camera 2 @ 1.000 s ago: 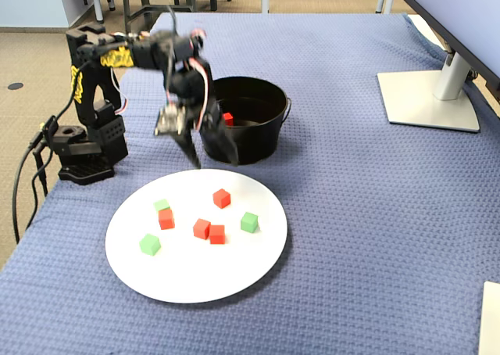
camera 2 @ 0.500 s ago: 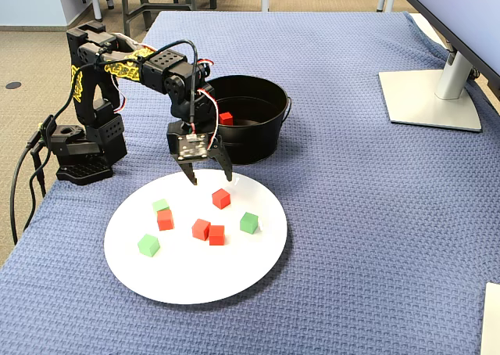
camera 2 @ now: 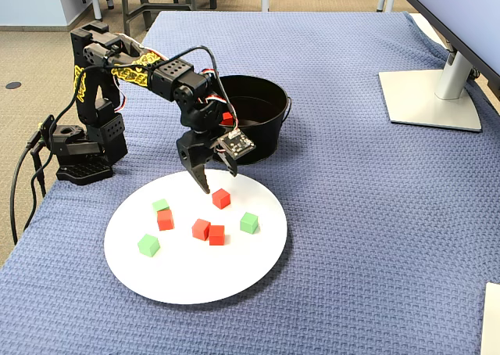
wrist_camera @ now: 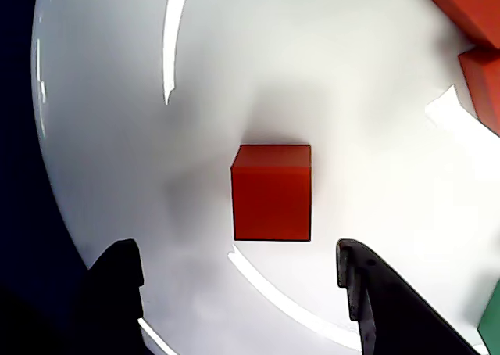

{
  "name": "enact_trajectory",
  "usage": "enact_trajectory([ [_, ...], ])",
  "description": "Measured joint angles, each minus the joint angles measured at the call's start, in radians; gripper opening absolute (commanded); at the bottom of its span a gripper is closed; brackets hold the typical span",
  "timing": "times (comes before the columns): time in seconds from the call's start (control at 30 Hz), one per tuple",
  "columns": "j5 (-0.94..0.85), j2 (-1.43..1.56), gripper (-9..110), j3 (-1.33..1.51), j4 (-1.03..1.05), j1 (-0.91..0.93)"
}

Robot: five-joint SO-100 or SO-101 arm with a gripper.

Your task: Pick up the red cubes from the white plate and place them in the black recipient

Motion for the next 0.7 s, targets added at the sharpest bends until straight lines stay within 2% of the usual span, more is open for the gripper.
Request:
enact_trajectory([
  [0.47, -0.032, -0.083, 23, 0.014, -0.06, -0.002],
  [0.63, -0.031, -0.112, 15, -0.002, -0.061, 0.002],
  [0.7, -0.031, -0.117, 8, -0.008, -0.061, 0.002],
])
